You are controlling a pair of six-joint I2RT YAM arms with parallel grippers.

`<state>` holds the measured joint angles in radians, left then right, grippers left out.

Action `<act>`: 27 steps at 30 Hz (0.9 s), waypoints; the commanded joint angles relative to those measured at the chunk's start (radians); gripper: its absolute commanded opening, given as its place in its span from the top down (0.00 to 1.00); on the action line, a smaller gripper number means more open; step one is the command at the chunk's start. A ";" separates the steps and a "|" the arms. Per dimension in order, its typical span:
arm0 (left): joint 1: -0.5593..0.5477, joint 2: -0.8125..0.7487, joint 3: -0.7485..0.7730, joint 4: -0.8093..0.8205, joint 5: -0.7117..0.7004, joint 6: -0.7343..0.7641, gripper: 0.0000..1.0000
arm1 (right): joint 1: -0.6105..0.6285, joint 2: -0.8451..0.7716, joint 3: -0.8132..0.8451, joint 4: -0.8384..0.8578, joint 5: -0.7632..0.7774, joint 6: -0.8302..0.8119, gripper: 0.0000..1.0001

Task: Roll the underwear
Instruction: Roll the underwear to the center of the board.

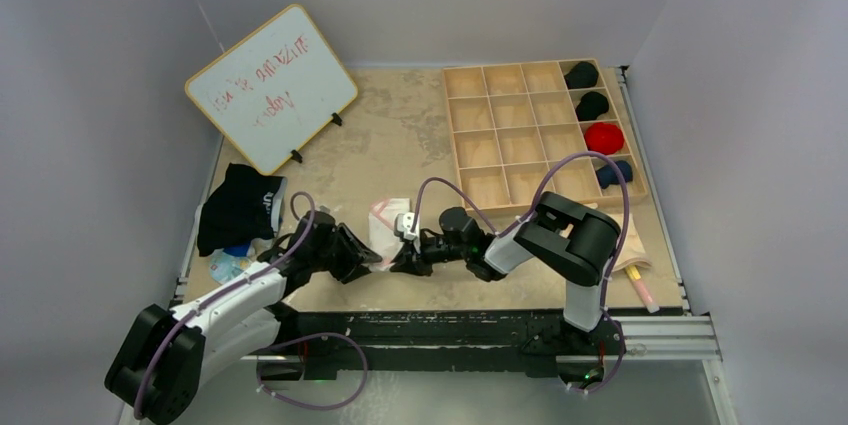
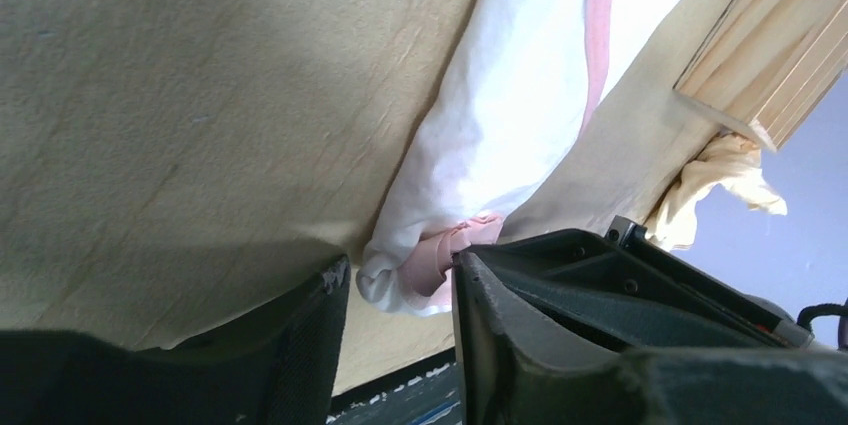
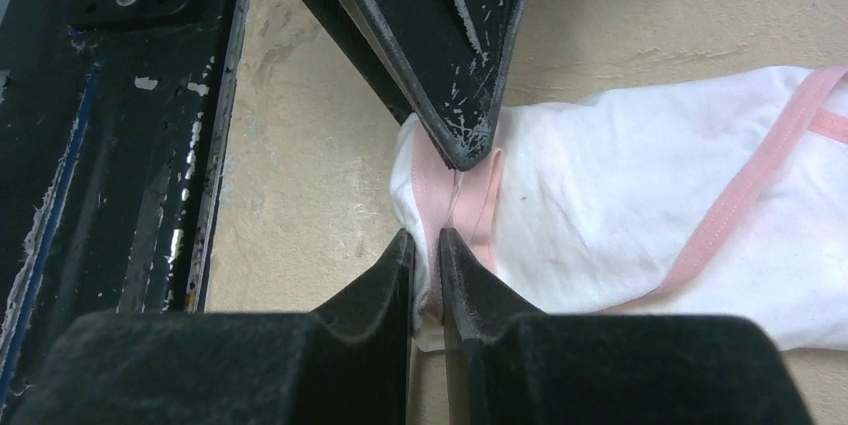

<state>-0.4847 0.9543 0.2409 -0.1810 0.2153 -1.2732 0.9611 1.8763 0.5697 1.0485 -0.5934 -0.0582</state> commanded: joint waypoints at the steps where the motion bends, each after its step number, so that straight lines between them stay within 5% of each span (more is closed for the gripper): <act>1: -0.001 0.036 -0.061 -0.003 -0.110 -0.009 0.63 | -0.001 0.022 -0.026 -0.031 0.010 0.019 0.83; 10: -0.002 0.138 -0.066 0.072 -0.134 0.010 0.87 | 0.000 0.008 -0.037 0.005 -0.002 -0.001 0.79; 13: -0.002 0.125 -0.056 0.064 -0.126 0.024 1.00 | 0.001 -0.036 -0.050 -0.002 0.050 -0.075 0.65; 18: -0.002 0.106 0.005 -0.011 -0.107 0.051 1.00 | 0.034 -0.166 -0.059 -0.137 0.155 -0.296 0.45; 22: -0.002 0.097 0.048 -0.069 -0.096 0.060 1.00 | 0.096 -0.246 -0.028 -0.312 0.275 -0.496 0.41; 27: -0.002 0.090 0.074 -0.099 -0.085 0.064 1.00 | 0.158 -0.268 -0.024 -0.316 0.389 -0.624 0.39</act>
<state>-0.4858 1.0462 0.2874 -0.1749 0.1745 -1.2510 1.0847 1.6302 0.5232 0.7959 -0.3279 -0.5034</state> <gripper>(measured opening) 0.037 0.603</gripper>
